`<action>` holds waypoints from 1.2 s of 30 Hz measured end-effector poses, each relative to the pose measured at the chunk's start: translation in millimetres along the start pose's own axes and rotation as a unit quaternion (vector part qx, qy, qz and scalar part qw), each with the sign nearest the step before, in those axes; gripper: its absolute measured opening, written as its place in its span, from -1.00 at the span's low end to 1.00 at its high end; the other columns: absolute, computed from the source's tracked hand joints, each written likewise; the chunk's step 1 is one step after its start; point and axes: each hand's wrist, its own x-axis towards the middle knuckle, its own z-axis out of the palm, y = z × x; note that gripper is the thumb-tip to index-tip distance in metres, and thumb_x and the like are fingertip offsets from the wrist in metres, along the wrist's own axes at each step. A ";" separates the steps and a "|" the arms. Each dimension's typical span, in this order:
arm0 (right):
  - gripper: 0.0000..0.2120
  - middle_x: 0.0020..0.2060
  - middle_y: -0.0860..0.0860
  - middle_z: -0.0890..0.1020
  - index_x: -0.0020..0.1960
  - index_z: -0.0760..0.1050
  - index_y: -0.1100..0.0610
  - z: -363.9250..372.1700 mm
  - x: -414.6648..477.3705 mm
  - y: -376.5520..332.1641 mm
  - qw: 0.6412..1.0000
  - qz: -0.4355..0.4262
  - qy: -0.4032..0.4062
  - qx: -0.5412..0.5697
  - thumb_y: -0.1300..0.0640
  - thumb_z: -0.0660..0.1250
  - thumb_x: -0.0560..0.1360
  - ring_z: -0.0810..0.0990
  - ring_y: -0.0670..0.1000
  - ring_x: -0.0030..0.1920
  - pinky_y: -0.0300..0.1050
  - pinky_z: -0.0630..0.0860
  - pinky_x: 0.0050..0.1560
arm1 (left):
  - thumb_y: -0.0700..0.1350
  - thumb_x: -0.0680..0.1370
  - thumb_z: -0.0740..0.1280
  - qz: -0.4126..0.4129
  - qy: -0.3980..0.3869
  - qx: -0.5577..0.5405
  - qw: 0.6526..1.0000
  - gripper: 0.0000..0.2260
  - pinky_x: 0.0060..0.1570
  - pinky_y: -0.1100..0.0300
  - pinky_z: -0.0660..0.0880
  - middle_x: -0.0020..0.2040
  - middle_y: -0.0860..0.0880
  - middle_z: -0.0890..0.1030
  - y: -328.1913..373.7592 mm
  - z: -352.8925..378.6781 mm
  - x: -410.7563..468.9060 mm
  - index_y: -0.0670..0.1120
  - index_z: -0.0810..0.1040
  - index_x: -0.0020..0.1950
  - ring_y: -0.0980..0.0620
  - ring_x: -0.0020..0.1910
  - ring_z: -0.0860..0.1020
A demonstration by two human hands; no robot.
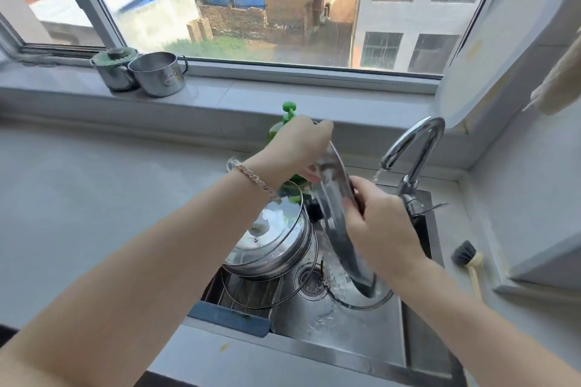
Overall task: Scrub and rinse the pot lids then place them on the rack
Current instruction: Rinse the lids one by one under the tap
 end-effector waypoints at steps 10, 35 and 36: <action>-0.69 -0.41 -0.10 0.64 -0.21 0.54 -0.11 -41.0 25.3 -48.7 0.981 -0.007 0.082 0.177 0.29 0.27 0.51 0.51 -0.03 -0.44 -0.16 0.45 -0.34 | -0.24 0.55 0.16 -0.114 0.042 -0.014 0.993 -0.88 -0.11 0.02 0.61 -0.10 -0.11 0.47 -135.3 -48.9 -0.7 -0.13 0.47 0.00 -0.08 -0.09 0.51; -0.76 -0.15 0.06 0.51 0.12 0.49 0.25 205.1 89.3 2.5 0.927 0.316 -0.008 0.201 0.25 0.15 0.52 0.44 0.07 -0.15 -0.14 0.32 -0.14 | -0.09 0.63 0.10 -0.269 0.036 -0.033 0.962 -0.70 -0.02 0.10 0.47 0.16 -0.08 0.48 -304.0 -68.5 31.8 -0.01 0.34 0.36 -0.05 -0.03 0.47; -0.77 -0.13 0.07 0.49 0.12 0.47 0.25 204.9 88.5 9.3 0.924 0.336 -0.009 0.182 0.26 0.13 0.53 0.42 0.08 -0.13 -0.15 0.30 -0.13 | -0.08 0.62 0.11 -0.266 0.023 -0.018 0.963 -0.67 -0.02 0.11 0.43 0.14 -0.08 0.47 -305.9 -67.8 31.2 0.00 0.32 0.39 -0.04 -0.02 0.44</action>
